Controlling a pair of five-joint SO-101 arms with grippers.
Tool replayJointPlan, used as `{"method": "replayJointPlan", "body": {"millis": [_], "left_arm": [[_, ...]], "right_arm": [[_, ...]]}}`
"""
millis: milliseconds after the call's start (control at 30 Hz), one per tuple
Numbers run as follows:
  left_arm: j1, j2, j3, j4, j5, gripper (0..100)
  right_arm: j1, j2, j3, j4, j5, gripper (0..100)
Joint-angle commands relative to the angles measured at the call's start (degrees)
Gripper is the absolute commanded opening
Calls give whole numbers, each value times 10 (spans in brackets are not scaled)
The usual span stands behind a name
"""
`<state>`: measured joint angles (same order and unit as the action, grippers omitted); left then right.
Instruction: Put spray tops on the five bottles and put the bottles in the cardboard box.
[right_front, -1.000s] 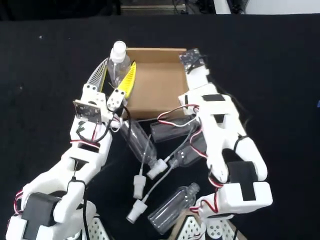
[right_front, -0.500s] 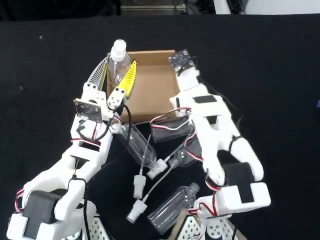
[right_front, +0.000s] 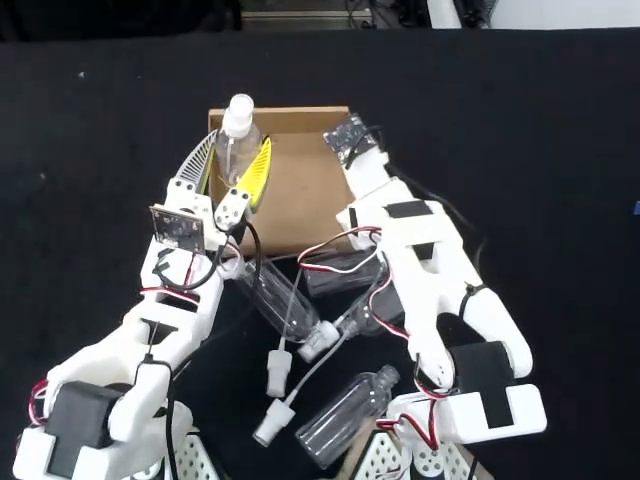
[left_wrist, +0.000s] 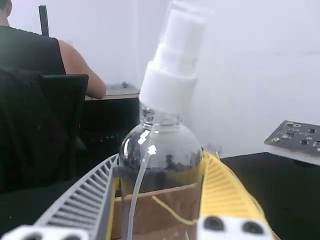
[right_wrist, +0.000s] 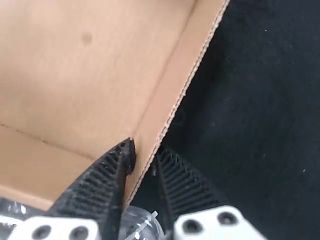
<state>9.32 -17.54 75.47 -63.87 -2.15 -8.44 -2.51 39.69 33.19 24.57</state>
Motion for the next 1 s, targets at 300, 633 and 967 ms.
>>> {"method": "replayJointPlan", "body": {"millis": [300, 633, 967], "left_arm": [[5, 133, -78, -113, -1, 32], [2, 236, -44, -216, 2, 32], [3, 252, 15, -258, 2, 32]], "right_arm": [[-11, -28, 11, -28, -96, 10], [-11, -28, 13, -27, -102, 10], [-11, -28, 14, -32, -145, 11]]}}
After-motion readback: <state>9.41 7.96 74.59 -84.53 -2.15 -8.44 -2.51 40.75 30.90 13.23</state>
